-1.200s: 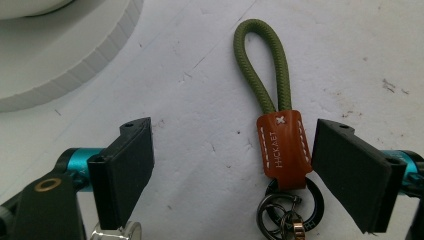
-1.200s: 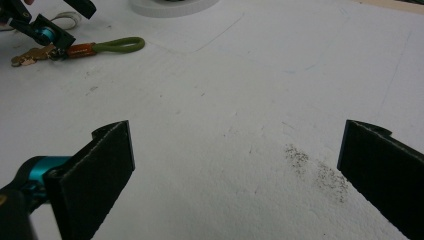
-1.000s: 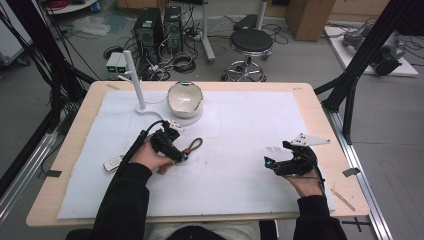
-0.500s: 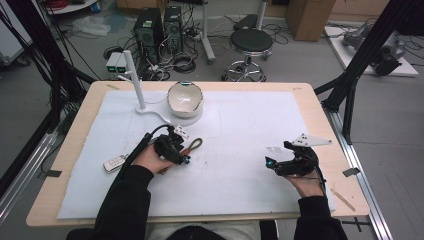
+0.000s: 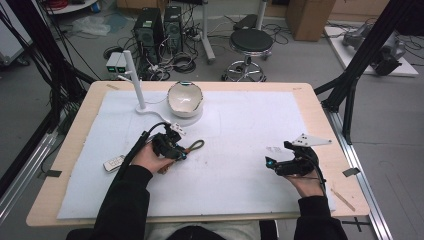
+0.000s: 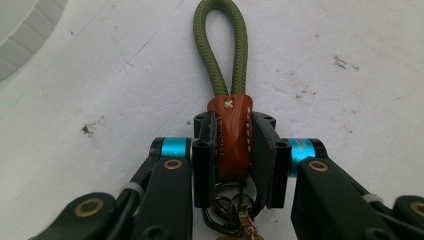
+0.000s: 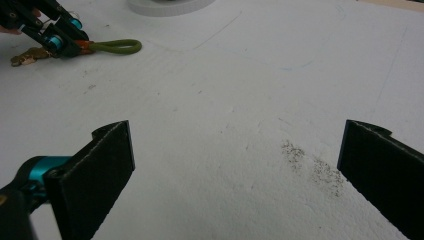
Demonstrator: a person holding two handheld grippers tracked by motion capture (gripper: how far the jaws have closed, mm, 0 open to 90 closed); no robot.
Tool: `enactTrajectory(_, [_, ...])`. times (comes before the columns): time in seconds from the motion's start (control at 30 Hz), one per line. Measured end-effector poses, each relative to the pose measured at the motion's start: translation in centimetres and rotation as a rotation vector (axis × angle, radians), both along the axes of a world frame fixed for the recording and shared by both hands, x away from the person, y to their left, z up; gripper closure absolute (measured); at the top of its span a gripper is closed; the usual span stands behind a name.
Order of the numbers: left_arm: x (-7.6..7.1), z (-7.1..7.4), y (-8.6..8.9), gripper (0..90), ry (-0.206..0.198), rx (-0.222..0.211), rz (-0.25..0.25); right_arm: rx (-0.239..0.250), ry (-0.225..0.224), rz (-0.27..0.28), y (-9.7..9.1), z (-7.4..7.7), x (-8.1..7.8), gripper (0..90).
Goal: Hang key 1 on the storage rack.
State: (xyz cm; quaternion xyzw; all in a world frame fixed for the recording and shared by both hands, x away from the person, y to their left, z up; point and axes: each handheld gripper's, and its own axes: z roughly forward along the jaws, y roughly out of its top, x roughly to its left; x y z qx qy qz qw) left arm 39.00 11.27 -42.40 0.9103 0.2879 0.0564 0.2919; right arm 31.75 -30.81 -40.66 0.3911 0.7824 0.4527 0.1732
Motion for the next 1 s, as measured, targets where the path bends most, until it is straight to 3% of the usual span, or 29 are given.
enactTrajectory(0.17, [0.0,0.4,0.3,72.7,-0.023,0.001,0.004,0.003,-0.001,-0.004,-0.1,0.0,0.0,0.7])
enactTrajectory(0.2, [-0.1,0.6,0.5,72.6,-0.020,-0.034,0.006,0.003,-0.001,-0.004,-0.1,0.0,0.0,0.7])
enactTrajectory(0.33, [-0.4,1.3,0.8,72.8,-0.060,-0.058,0.006,0.003,-0.002,-0.003,-0.1,0.0,0.0,0.7])
enactTrajectory(0.7, [-0.9,3.0,2.1,72.8,-0.085,-0.123,0.016,0.000,0.002,0.001,0.2,0.0,0.0,0.7])
enactTrajectory(0.8, [-1.1,3.6,2.7,72.8,-0.089,-0.157,0.021,0.003,0.001,0.002,0.1,0.0,0.0,0.7])
enactTrajectory(0.87, [-1.3,4.4,3.2,72.9,-0.095,-0.206,0.000,0.001,0.002,-0.001,0.2,0.0,0.0,0.7])
enactTrajectory(1.0, [-1.4,5.3,3.8,73.0,-0.114,-0.213,0.017,0.001,0.006,0.000,0.4,0.0,0.0,0.7])
